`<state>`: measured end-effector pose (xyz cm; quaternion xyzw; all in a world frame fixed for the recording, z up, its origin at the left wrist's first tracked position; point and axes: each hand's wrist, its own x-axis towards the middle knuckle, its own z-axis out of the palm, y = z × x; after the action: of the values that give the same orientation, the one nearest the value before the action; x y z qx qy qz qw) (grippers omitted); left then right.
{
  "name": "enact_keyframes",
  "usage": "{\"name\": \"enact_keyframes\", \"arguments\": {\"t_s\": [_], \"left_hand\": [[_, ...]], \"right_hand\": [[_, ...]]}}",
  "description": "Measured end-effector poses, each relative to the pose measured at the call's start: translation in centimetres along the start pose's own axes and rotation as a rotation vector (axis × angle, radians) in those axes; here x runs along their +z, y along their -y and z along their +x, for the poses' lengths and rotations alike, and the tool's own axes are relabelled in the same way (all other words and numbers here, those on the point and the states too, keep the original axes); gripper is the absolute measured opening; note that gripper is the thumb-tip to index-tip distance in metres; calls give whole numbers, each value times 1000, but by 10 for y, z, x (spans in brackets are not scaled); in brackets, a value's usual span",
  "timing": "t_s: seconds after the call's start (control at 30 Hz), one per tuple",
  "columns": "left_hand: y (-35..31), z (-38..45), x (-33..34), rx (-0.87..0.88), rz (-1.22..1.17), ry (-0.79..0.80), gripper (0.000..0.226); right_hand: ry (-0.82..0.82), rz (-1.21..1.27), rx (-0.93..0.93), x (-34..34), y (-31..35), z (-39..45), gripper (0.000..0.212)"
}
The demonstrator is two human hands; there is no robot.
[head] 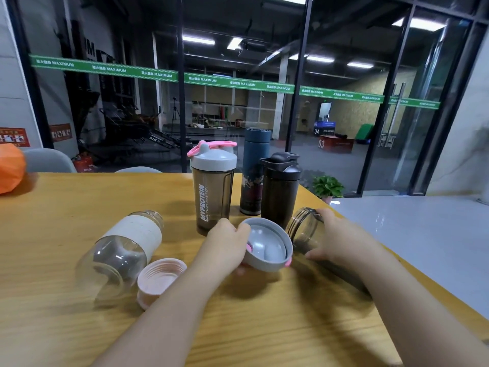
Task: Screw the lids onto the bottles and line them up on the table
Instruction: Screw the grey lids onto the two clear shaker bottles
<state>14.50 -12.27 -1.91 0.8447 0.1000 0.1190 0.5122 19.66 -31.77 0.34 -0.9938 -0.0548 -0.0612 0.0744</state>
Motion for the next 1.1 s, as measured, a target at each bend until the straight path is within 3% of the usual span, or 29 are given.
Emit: {"name": "enact_keyframes", "arguments": {"t_s": [0.23,0.37,0.43,0.5,0.63,0.73,0.83,0.97,1.1], "left_hand": [[-9,-3,-30,-94,-320,-120,24],[-2,7,-55,-66,-354,-212,27],[2,8,-70,-46,-335,-245,41],[8,9,-84,0,-303,-271,58],[15,9,-103,100,-323,-280,32],[19,9,-112,173,-230,-291,62],[20,3,-115,231,-150,-405,59],[29,-1,-111,388,-179,-358,71],[37,-3,-112,454,-258,-310,63]], "right_hand": [[-264,87,-93,10,18,-6,95],[-411,150,-167,8,34,-9,96],[-468,191,-208,7,42,-10,96],[-521,222,-262,6,52,-13,96],[-606,281,-388,9,76,-17,98],[-664,331,-466,15,95,-15,101],[-716,367,-538,20,113,-12,103],[-771,384,-621,29,128,-6,99],[-784,402,-669,38,129,-2,99]]}}
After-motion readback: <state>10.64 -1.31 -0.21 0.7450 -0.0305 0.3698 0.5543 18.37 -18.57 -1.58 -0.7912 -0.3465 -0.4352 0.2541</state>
